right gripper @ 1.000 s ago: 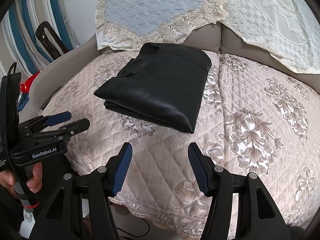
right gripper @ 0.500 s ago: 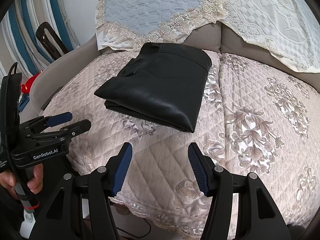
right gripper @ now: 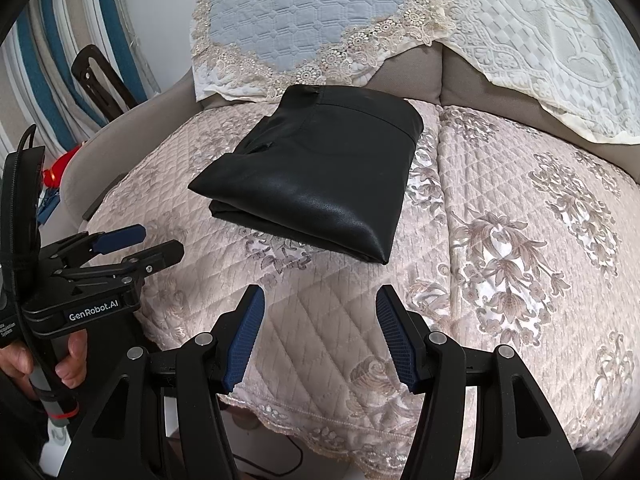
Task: Fold large clothes
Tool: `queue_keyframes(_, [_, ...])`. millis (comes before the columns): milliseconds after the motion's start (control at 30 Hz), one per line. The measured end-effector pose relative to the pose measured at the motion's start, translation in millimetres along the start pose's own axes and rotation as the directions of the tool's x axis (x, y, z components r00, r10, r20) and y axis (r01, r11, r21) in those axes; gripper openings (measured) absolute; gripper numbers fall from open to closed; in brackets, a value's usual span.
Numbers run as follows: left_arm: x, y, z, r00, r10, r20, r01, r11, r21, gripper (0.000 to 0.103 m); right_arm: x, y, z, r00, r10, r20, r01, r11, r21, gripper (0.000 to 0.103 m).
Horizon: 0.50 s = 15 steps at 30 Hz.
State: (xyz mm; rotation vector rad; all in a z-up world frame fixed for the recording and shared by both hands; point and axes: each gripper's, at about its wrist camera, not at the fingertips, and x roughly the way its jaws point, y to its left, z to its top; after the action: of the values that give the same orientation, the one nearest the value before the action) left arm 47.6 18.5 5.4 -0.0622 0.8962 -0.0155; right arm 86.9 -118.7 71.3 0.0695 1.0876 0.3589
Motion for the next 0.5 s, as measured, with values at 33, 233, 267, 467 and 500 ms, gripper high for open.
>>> queue_keyframes(33, [0.2, 0.4, 0.4, 1.000, -0.001, -0.001, 0.001, 1.000, 0.002, 0.070, 0.0, 0.0, 0.0, 1.000, 0.000, 0.000, 0.000, 1.000, 0.001, 0.059])
queue_keyframes(233, [0.5, -0.3, 0.6, 1.000, -0.001, -0.001, 0.001, 1.000, 0.004, 0.070, 0.0, -0.6, -0.1, 1.000, 0.000, 0.000, 0.000, 1.000, 0.000, 0.059])
queue_keyframes(267, [0.7, -0.2, 0.6, 1.000, -0.001, 0.000, 0.001, 1.000, 0.005, 0.070, 0.2, -0.7, -0.1, 1.000, 0.001, 0.000, -0.001, 1.000, 0.000, 0.059])
queue_keyframes(467, [1.3, -0.5, 0.5, 1.000, -0.001, -0.004, 0.001, 1.000, 0.008, 0.070, 0.6, -0.7, -0.3, 1.000, 0.002, -0.001, -0.002, 1.000, 0.004, 0.059])
queue_keyframes(500, [1.5, -0.7, 0.4, 1.000, -0.001, -0.005, 0.001, 1.000, 0.010, 0.070, 0.3, -0.6, -0.4, 1.000, 0.000, -0.001, 0.000, 1.000, 0.003, 0.059])
